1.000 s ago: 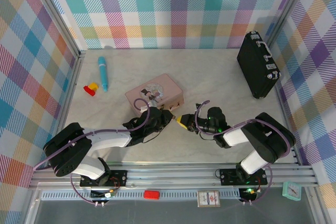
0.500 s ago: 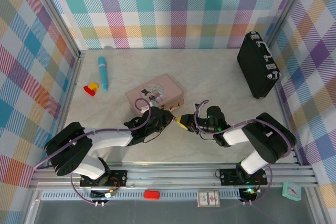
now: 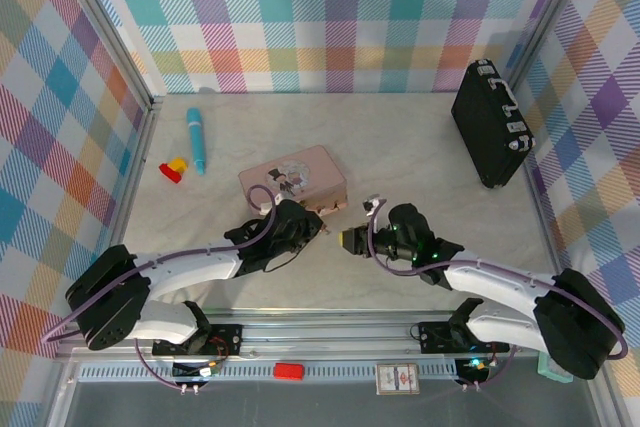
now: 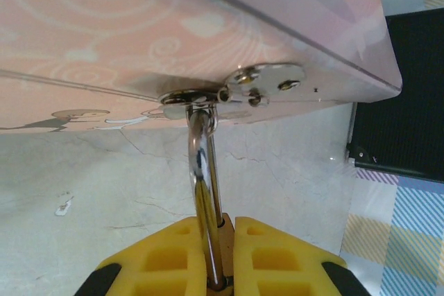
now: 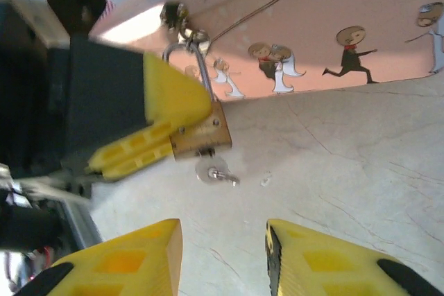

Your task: Unlock the padlock with the key

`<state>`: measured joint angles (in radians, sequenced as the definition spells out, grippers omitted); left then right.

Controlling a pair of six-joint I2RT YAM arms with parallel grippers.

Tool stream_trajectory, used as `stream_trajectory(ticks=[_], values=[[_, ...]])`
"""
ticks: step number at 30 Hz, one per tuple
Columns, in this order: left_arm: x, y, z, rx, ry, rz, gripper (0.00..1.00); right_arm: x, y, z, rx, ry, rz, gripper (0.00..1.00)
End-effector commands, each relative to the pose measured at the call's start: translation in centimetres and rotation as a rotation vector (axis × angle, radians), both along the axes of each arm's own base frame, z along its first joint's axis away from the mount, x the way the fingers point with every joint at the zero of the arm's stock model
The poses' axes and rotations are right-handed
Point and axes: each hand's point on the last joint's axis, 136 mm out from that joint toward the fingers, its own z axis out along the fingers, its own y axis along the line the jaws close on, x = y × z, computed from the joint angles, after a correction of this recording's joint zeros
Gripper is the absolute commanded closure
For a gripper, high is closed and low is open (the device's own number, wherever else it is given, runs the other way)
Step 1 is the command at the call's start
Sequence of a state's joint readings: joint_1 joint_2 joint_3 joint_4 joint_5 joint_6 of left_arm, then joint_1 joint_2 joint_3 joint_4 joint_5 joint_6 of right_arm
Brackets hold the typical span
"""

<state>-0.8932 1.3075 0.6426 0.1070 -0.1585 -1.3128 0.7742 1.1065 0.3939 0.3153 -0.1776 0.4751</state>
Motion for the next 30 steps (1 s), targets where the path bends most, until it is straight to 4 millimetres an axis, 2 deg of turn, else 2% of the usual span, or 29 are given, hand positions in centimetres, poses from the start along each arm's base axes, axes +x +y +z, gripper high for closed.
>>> stream_trajectory(ticks=[1,4,7,13,20,25,30], values=[[0.7,-0.4,4.5,-0.069,-0.077,-0.005,1.00,-0.4,-0.4,-0.2,-0.110,-0.226,0.091,0.66],[0.4,-0.1,4.7,-0.057,-0.076,-0.010,1.00,-0.9,0.3,0.6,-0.127,-0.395,0.151,0.68],[0.3,0.0,4.9,-0.056,-0.076,-0.014,1.00,-2.4,1.7,1.6,-0.114,-0.569,0.233,0.68],[0.2,-0.3,5.0,-0.066,-0.072,-0.028,1.00,-2.6,3.8,1.8,-0.177,-0.730,0.285,0.69],[-0.1,-0.2,4.9,-0.071,-0.066,-0.038,1.00,-1.2,4.7,1.5,-0.238,-0.796,0.265,0.70],[-0.2,-0.1,4.7,-0.074,-0.061,-0.035,1.00,-0.3,5.2,1.2,-0.259,-0.801,0.244,0.78],[-0.3,-0.2,4.7,-0.078,-0.060,-0.039,1.00,0.2,5.8,0.9,-0.264,-0.797,0.235,0.78]])
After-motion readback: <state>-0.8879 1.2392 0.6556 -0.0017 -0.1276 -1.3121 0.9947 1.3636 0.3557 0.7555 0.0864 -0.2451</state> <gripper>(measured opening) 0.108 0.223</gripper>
